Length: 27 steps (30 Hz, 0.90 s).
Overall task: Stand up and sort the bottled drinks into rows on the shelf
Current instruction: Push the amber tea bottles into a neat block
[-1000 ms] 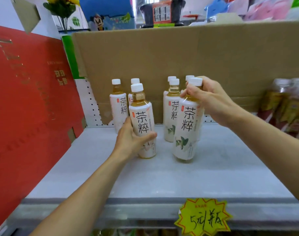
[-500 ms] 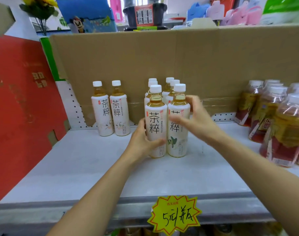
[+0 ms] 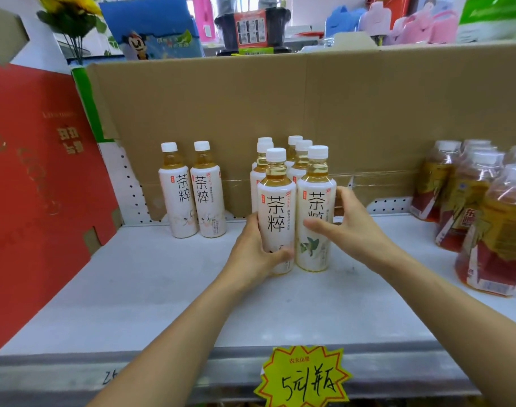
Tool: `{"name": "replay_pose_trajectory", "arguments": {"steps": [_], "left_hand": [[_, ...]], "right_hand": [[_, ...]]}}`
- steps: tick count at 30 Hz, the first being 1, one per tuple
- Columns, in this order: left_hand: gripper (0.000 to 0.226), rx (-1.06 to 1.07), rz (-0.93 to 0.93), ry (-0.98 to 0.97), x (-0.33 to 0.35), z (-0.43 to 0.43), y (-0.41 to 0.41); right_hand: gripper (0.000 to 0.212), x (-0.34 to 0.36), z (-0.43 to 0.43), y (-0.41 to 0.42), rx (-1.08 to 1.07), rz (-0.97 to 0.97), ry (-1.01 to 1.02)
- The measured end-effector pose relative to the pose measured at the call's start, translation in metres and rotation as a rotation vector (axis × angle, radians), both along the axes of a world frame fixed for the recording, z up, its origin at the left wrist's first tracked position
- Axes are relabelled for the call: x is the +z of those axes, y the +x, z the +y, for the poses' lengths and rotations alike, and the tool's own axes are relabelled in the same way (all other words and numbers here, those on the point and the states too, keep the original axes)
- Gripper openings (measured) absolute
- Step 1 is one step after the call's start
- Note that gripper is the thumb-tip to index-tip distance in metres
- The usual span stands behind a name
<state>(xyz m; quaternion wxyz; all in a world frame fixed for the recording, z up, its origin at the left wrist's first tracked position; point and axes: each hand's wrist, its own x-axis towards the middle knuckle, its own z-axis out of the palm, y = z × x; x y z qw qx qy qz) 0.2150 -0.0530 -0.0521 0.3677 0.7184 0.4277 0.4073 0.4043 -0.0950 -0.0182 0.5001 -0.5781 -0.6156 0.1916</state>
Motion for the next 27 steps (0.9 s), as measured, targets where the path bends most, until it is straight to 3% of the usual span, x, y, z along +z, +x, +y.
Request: {"name": "replay_pose_trajectory", "arguments": {"steps": [4,8,10,13,18,22,27], "left_hand": [[0.085,0.078,0.067,0.102,0.012,0.002,-0.023],[0.062,0.297,-0.062,0.238,0.023,0.027,-0.069],[0.056,0.395,-0.136,0.251,0.027,0.047,-0.093],[0.065,0.501,-0.16,0.183,0.033,0.079,-0.12],[0.077,0.468,-0.111,0.063,0.028,0.128,-0.139],[0.08,0.393,-0.1,-0.005,0.025,0.146,-0.14],[0.079,0.368,-0.1,0.003,0.023,0.153,-0.142]], "right_hand": [[0.06,0.028,-0.002,-0.025,-0.217,-0.105,0.428],[0.044,0.065,0.0,-0.088,-0.061,-0.209,0.697],[0.045,0.068,0.017,-0.124,0.056,-0.178,0.61],[0.055,0.055,0.059,-0.167,0.168,0.022,0.277],[0.076,0.008,0.141,-0.19,-0.017,0.222,-0.074],[0.086,-0.013,0.172,-0.192,-0.034,0.265,-0.118],[0.074,-0.016,0.176,-0.195,-0.031,0.244,-0.085]]}}
